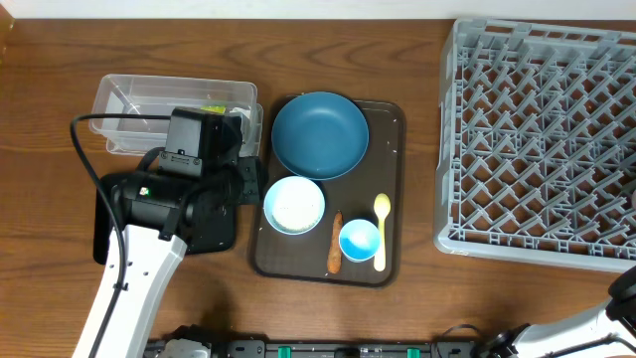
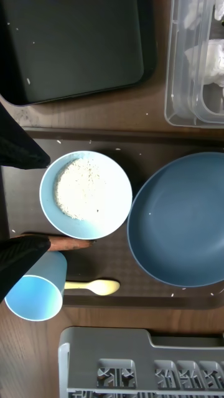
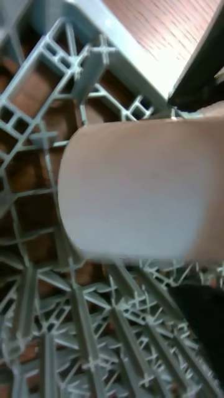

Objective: Sort waste into correct bins and load items into the dishwasher rack

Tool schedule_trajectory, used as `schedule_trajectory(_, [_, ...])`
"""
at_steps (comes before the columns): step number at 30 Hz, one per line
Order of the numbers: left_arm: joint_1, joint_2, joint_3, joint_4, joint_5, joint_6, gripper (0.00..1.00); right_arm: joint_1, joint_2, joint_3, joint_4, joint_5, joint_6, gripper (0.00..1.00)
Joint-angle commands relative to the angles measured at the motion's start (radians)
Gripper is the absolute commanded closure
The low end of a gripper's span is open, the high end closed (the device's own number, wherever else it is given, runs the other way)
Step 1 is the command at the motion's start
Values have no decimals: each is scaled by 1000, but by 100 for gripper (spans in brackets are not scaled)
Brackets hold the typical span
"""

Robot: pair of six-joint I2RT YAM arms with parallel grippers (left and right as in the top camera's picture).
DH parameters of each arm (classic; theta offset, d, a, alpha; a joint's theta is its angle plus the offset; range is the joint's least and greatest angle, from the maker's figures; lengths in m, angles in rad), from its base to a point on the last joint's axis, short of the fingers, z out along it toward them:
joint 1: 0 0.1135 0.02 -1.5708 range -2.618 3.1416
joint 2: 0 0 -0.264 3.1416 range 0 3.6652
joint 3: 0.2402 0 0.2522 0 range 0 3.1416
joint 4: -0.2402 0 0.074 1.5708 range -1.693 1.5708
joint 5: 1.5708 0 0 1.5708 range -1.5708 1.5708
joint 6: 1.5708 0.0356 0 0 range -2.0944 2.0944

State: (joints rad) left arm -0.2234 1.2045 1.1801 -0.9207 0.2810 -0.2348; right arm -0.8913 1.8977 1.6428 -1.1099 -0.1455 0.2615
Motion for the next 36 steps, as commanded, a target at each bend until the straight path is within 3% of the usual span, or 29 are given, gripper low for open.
schedule_trajectory(1, [4,4,15,-6,-13,14,62,-6,5,23,8,-12,7,1])
schedule_trajectory(10, [4,4,15,-14,-13,14,62,8,-33,27,11,-57,23,1])
schedule_trajectory(18, [4,4,15,-14,-13,14,62,47,-175,37,6,-116,24,9])
schedule_trajectory(21, [4,4,15,-14,-13,14,62,93,-243,37,-14,-186,-40,8])
schedule_trajectory(29, [4,4,15,-16,-13,14,60,417,-369,37,-139,-228,-244,4])
schedule_trajectory(36, [0,4,15,-54,-13,14,55,653,-364,22,-207,-187,-257,2])
